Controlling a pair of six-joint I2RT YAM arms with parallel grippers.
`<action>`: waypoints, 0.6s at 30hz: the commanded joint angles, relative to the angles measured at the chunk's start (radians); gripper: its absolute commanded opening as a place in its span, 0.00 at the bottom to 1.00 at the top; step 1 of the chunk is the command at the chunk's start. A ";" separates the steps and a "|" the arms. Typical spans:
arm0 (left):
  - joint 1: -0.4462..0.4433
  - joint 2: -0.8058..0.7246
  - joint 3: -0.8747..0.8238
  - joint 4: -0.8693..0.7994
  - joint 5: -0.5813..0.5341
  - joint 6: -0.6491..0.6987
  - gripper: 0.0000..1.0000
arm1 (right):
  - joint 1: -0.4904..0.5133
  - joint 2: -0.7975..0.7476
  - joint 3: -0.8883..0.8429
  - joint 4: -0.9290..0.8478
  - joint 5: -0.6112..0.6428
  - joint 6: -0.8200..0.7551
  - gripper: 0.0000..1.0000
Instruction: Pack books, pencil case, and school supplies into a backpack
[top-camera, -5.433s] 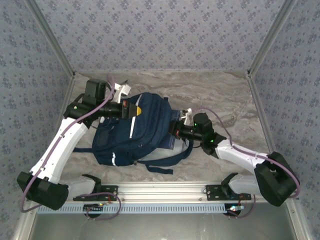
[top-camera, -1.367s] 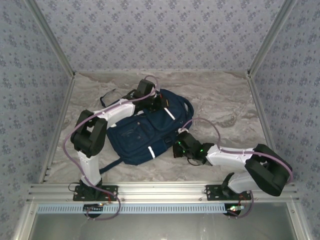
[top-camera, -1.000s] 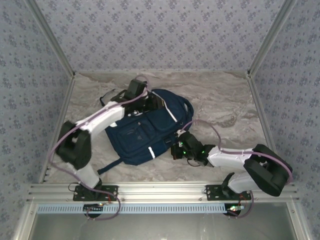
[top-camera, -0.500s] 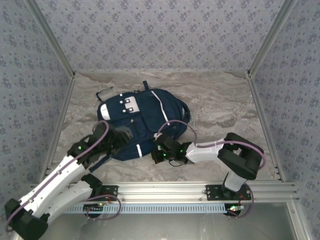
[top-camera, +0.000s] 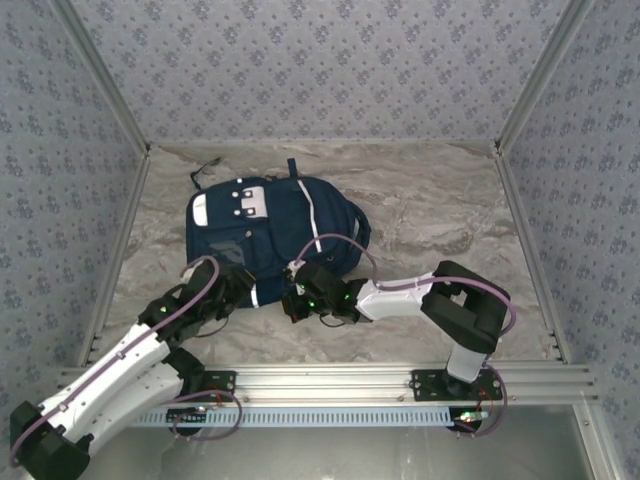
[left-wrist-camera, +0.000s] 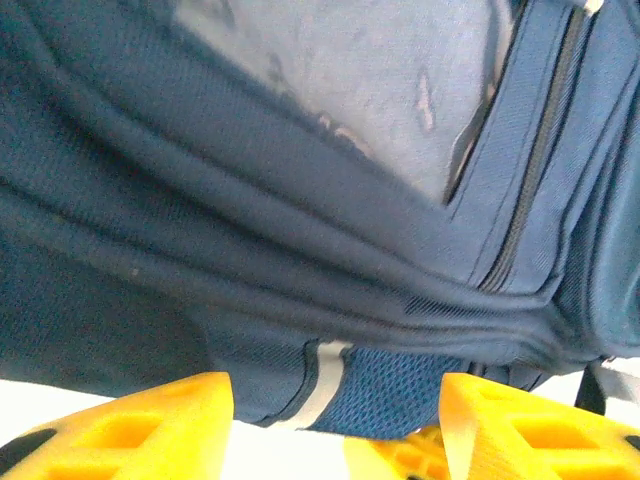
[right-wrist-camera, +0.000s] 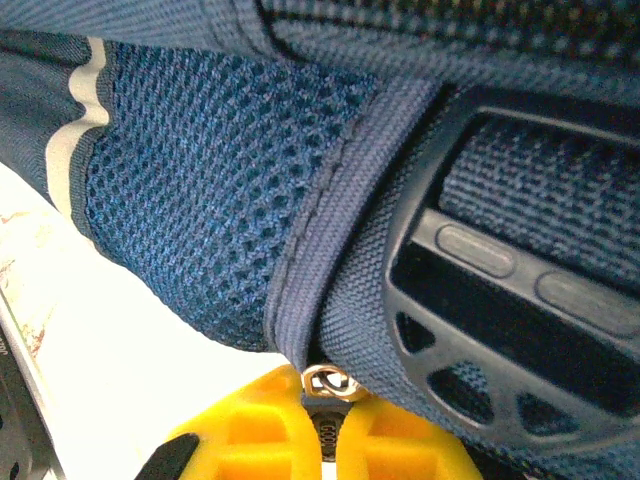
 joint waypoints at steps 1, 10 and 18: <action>0.021 -0.001 -0.034 0.050 -0.061 -0.178 0.56 | 0.008 -0.010 -0.012 0.045 -0.013 -0.017 0.00; 0.029 0.099 -0.101 0.135 -0.063 -0.188 0.33 | -0.003 -0.026 -0.042 0.022 -0.004 -0.002 0.00; 0.052 0.064 -0.051 0.051 -0.140 -0.107 0.09 | -0.041 -0.085 -0.112 -0.030 0.065 -0.011 0.00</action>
